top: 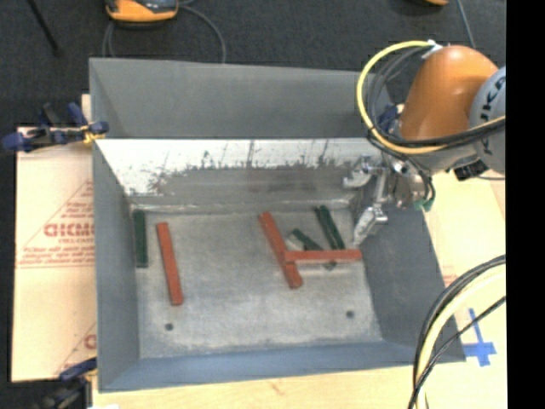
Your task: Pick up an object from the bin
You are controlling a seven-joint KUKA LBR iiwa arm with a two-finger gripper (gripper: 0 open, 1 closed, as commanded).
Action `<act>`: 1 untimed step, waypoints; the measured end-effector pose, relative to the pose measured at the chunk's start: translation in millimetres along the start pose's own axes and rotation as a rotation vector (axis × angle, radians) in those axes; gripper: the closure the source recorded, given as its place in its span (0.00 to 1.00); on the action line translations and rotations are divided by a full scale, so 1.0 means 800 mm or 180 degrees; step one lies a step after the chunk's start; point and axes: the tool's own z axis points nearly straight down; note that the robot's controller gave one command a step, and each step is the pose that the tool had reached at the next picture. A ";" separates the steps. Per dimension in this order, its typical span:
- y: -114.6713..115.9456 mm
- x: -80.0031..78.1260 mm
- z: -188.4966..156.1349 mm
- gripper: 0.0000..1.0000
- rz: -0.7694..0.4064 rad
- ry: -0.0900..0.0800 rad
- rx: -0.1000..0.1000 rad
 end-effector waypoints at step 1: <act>0.000 0.000 0.000 0.00 0.0000 0.0000 0.0000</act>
Offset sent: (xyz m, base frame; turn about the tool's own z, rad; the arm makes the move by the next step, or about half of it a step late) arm -0.0170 0.0183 -0.0974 0.1541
